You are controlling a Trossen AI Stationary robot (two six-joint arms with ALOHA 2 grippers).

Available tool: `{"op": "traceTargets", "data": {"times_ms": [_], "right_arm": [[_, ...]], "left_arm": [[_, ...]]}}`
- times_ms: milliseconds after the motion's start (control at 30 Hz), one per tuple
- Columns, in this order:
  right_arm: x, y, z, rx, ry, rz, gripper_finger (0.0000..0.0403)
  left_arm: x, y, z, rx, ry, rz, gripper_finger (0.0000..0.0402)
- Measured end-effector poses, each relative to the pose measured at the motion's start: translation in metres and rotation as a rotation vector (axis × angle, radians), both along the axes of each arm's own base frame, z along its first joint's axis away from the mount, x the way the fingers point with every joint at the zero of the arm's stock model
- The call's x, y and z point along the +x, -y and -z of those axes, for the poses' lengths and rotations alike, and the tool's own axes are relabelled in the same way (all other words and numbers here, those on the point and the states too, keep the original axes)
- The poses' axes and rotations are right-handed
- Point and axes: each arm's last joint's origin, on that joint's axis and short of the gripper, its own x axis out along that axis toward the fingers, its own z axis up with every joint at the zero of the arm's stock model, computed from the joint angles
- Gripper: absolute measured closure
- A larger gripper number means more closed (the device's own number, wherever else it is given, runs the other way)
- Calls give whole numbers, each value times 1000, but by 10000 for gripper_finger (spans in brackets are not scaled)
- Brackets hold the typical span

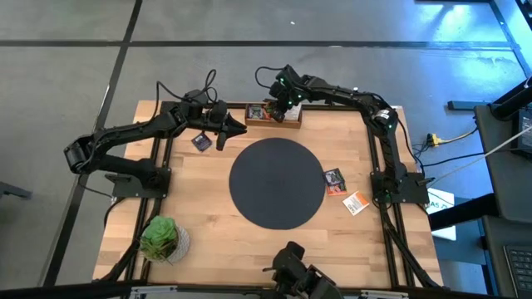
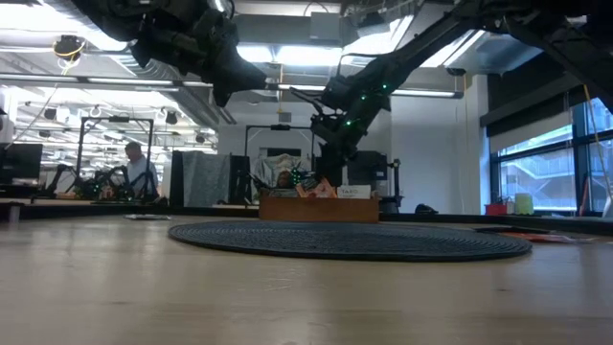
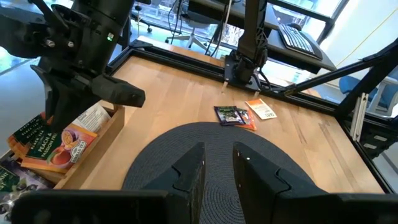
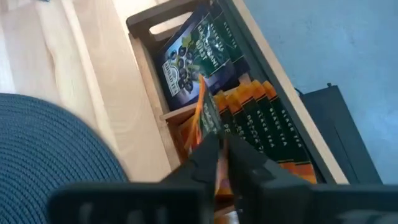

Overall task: Pick & Place Tea
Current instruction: Put the orange tea bag into the middle section of the wooden organizer

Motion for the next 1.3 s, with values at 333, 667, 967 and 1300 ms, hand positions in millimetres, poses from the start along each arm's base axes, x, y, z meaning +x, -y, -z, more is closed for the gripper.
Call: {"op": "traceTargets", "data": {"times_ms": [333, 667, 967, 1300], "right_arm": [[-5, 5, -14, 36, 74, 73, 399], [-37, 5, -65, 13, 284, 104, 401], [-59, -26, -12, -72, 546, 134, 401], [-62, -30, 31, -136, 521, 110, 402]], "left_arm": [[0, 0, 0, -1, 0, 0, 322], [0, 0, 0, 0, 0, -1, 322], [0, -1, 0, 7, 0, 0, 324], [0, -1, 0, 9, 0, -1, 320]]}}
